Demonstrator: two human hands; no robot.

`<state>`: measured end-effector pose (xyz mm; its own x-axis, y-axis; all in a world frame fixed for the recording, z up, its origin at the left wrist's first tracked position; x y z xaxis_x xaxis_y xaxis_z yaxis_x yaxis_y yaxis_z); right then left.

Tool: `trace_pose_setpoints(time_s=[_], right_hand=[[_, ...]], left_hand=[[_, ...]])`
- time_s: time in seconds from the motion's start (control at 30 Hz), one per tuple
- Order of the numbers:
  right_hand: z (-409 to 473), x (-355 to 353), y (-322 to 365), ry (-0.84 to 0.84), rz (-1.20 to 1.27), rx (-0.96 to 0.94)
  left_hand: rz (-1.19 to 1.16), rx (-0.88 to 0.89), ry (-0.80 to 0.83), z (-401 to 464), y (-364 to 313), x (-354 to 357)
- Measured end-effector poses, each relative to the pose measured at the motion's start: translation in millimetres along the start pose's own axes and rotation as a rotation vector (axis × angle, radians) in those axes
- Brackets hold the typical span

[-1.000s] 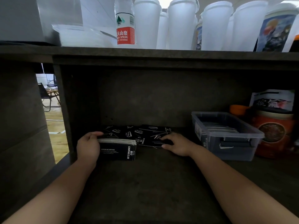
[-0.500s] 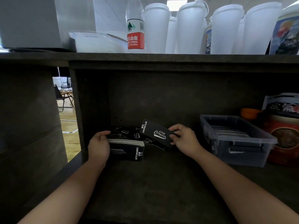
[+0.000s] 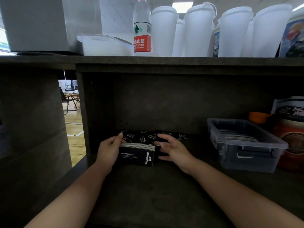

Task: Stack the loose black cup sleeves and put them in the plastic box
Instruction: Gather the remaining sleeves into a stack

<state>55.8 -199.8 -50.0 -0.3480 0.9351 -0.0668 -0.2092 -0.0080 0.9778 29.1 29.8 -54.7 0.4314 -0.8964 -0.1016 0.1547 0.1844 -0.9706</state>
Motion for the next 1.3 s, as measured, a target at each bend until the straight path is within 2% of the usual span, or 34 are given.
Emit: trace_pose_setpoints(time_s=[0.03, 0.1, 0.17, 0.33, 0.43, 0.53, 0.67, 0.8, 0.9, 1.03, 1.2, 1.3], right_hand=[[1, -8, 1, -0.043, -0.122, -0.028], [3, -30, 4, -0.161, -0.519, -0.148], [5, -50, 4, -0.177, -0.883, -0.217], [7, -63, -15, 0.051, -1.181, 0.021], [9, -52, -8, 0.017, -1.309, -0.03], [6, -46, -1, -0.014, -1.322, -0.09], [2, -49, -8, 0.199, -1.256, 0.043], [4, -59, 1, 0.261, -1.335, 0.045], [5, -75, -5, 0.244, -1.328, 0.045], [6, -89, -15, 0.208, -1.136, 0.138], [11, -91, -13, 0.133, -1.277, 0.062], [8, -94, -15, 0.176, -1.164, 0.078]], left_hand=[[0.011, 0.005, -0.017, 2, 1, -1], [0.037, 0.016, -0.058, 4, 3, -2], [0.055, 0.016, -0.074, 4, 3, -1], [0.146, 0.068, -0.156, 6, 4, 0], [0.279, 0.127, -0.213, 11, 6, 1], [0.32, 0.162, -0.219, 15, 8, 1], [0.337, 0.184, -0.22, 16, 7, 2], [0.32, 0.17, -0.191, 17, 7, 2], [0.316, 0.171, -0.184, 15, 6, 2], [0.316, 0.168, -0.18, 14, 6, 2], [0.333, 0.159, -0.193, 16, 7, 1], [0.322, 0.153, -0.188, 17, 8, 1]])
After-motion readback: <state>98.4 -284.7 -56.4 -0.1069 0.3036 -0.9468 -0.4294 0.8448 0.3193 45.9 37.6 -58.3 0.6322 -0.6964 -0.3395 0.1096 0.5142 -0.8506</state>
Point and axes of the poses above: each hand's wrist, its own z-axis towards the middle knuckle, its own x-axis out of the palm, y = z × x, the point moved 3 cm from there along z, towards the middle knuckle, and after that the axes turned 3 degrees about -x, right-handed, at the moved point
